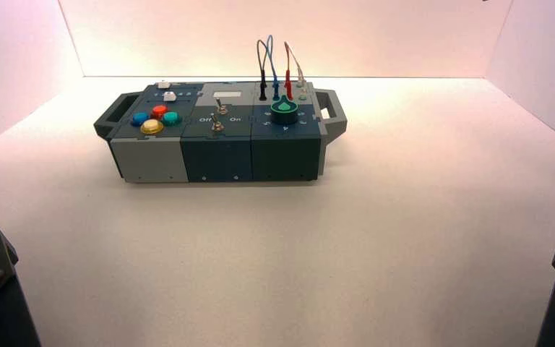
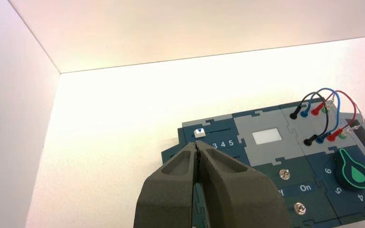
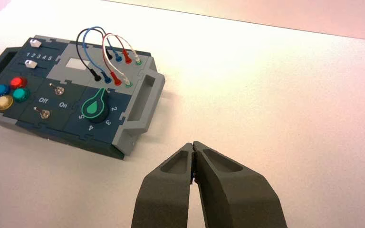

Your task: Move the top slider to position 1.

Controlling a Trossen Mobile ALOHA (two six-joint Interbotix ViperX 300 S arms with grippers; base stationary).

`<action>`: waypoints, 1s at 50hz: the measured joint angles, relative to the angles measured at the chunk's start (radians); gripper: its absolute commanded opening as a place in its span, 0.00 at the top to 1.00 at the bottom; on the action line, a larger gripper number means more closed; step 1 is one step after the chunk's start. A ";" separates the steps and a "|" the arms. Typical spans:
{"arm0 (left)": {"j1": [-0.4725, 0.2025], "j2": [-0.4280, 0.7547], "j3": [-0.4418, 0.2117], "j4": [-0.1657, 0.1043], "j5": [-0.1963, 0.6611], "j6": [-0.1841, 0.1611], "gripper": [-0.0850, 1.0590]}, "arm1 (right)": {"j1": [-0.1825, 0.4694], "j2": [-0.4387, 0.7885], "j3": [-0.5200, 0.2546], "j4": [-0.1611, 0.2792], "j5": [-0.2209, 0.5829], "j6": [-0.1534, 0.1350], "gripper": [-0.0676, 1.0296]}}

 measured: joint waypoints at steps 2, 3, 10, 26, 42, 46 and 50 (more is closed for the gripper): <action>0.000 0.000 0.000 -0.002 0.000 0.002 0.95 | 0.000 0.000 0.000 0.000 0.000 0.002 0.96; 0.000 0.000 0.000 -0.002 0.000 0.002 0.95 | 0.000 0.000 0.000 0.000 0.000 0.002 0.96; 0.000 0.008 0.000 0.000 0.000 0.002 0.95 | 0.000 -0.002 0.002 0.002 0.000 0.002 0.96; 0.002 0.046 0.000 0.000 0.000 0.005 0.95 | 0.000 -0.002 0.000 0.012 0.000 0.000 0.96; -0.035 0.199 -0.066 0.000 0.078 0.008 0.95 | 0.018 0.055 0.000 0.023 0.025 0.002 0.96; -0.037 0.232 -0.081 0.000 0.104 0.008 0.95 | 0.023 0.083 0.000 0.023 0.035 0.002 0.96; -0.038 0.275 -0.101 0.000 0.130 0.008 0.95 | 0.043 0.123 -0.011 0.023 0.040 0.002 0.96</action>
